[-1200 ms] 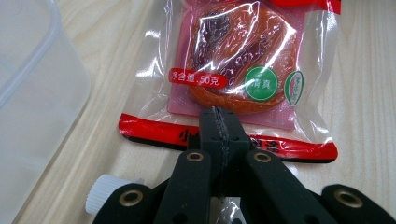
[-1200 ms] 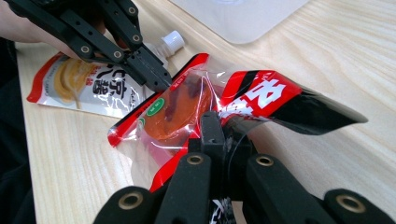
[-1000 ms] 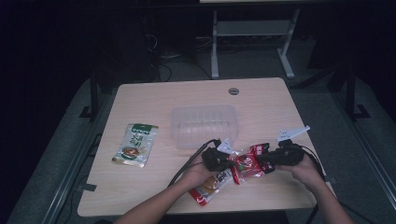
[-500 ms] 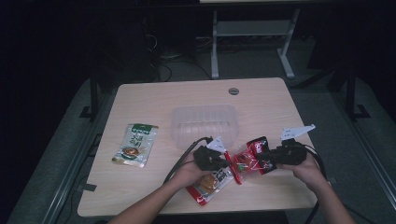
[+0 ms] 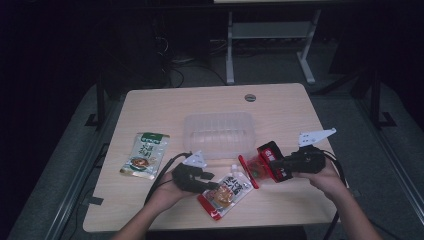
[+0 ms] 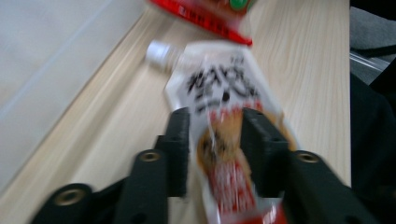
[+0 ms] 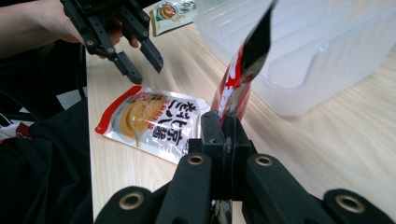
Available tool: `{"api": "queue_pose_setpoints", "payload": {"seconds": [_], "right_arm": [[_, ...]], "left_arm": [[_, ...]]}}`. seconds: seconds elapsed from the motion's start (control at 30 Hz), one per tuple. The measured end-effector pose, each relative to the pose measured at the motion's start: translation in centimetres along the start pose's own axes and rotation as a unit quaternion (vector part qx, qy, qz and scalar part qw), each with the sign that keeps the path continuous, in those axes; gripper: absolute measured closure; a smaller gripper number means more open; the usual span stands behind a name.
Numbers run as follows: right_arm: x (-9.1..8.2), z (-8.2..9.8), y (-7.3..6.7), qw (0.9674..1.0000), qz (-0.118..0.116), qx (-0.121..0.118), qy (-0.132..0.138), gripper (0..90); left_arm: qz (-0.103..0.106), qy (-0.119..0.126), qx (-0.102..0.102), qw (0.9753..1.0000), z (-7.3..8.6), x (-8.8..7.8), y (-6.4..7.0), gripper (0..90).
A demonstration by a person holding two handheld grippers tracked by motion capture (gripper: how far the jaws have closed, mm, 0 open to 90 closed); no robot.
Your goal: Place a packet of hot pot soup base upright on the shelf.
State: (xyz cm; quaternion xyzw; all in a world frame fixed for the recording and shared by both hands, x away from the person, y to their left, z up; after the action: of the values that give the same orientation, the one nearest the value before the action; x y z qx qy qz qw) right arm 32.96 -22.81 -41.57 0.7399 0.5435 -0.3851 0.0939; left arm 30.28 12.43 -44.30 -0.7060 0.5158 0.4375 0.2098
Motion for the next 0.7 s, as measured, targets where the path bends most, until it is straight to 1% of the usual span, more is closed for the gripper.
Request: {"api": "queue_pose_setpoints", "payload": {"seconds": [0.07,0.1,0.13,0.23,0.27,0.33,0.4,0.43,0.47,0.53,0.57,0.6,0.63,0.7], "right_arm": [[0.0,-0.3,-0.1,1.0,-0.001,-0.006,0.001,89.9],[0.0,-0.4,-0.2,1.0,-0.003,-0.008,0.002,89.9],[0.0,-0.6,-0.3,0.9999,-0.004,-0.01,0.003,89.9],[-0.2,-0.9,-0.6,0.9998,-0.006,-0.015,0.01,89.9],[-0.3,-1.1,-0.7,0.9997,-0.007,-0.019,0.012,89.9],[-0.4,-1.4,-1.0,0.9996,-0.006,-0.022,0.018,89.9],[-0.5,-1.8,-1.1,0.9994,-0.003,-0.026,0.021,89.9],[-0.6,-2.0,-1.2,0.9994,-0.003,-0.027,0.023,89.9],[-0.7,-2.2,-1.1,0.9993,-0.004,-0.029,0.025,89.9],[-0.8,-2.7,-1.0,0.9991,-0.001,-0.03,0.03,89.9],[-0.9,-3.0,-0.9,0.999,0.0,-0.029,0.034,90.0],[-0.9,-3.0,-0.9,0.999,0.0,-0.029,0.034,90.0],[-1.1,-3.4,-0.7,0.9989,0.003,-0.029,0.038,89.9],[-1.1,-3.9,-0.6,0.9985,0.007,-0.032,0.043,89.9]], "left_arm": [[-0.011,0.0,-0.004,0.9999,1.0,-0.6,0.0,51.9],[-0.018,-0.001,-0.01,0.9998,1.7,-1.0,0.0,49.5],[-0.023,-0.002,-0.012,0.9997,2.2,-1.4,0.0,46.3],[-0.029,-0.003,-0.025,0.9993,3.8,-2.2,-0.2,39.1],[-0.031,0.0,-0.028,0.9991,4.2,-2.4,-0.2,36.7],[-0.036,0.003,-0.041,0.9985,5.1,-2.7,-0.2,33.7],[-0.04,0.003,-0.049,0.998,6.0,-3.1,-0.4,30.9],[-0.044,-0.001,-0.048,0.9979,6.3,-3.3,-0.6,29.9],[-0.044,0.0,-0.055,0.9975,6.7,-3.5,-0.6,28.7],[-0.046,0.0,-0.06,0.9971,7.2,-3.7,-0.8,27.6],[-0.051,0.0,-0.063,0.9967,7.5,-3.8,-1.1,27.2],[-0.051,0.0,-0.063,0.9967,7.5,-3.8,-1.1,27.0],[-0.05,0.003,-0.07,0.9963,7.5,-3.9,-1.1,27.0],[-0.053,0.005,-0.07,0.9961,7.5,-4.0,-1.3,26.9]]}}
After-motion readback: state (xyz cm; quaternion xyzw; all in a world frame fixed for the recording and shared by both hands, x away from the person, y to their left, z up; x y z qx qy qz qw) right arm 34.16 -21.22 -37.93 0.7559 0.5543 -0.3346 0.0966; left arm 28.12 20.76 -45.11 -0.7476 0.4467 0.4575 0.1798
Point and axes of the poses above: each handheld gripper's, and its own axes: x roughly forward along the jaws, z roughly out of its underside, y roughly to its right, the point moved 2 cm from there along x, roughly forward along the jaws, and after that the axes turned 12 degrees about -y, right-handed, at the moved point
